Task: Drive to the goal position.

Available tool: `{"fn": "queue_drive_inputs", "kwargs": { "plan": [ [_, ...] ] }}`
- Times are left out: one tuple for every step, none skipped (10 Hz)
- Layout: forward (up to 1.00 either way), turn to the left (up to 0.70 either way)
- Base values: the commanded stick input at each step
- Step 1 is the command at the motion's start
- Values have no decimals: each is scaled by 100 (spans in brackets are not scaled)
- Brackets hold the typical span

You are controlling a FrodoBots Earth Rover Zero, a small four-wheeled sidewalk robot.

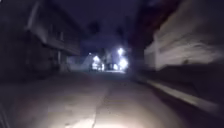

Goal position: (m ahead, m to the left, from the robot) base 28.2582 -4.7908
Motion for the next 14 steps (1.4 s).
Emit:
{"fn": "queue_drive_inputs", "kwargs": {
  "plan": [
    [70,0],
    [70,0],
    [70,0],
    [70,0],
    [70,0],
    [70,0],
    [70,0],
    [70,0],
    [70,0],
    [70,0],
    [70,0],
    [70,-3],
    [70,-25],
    [70,-35]
  ]
}}
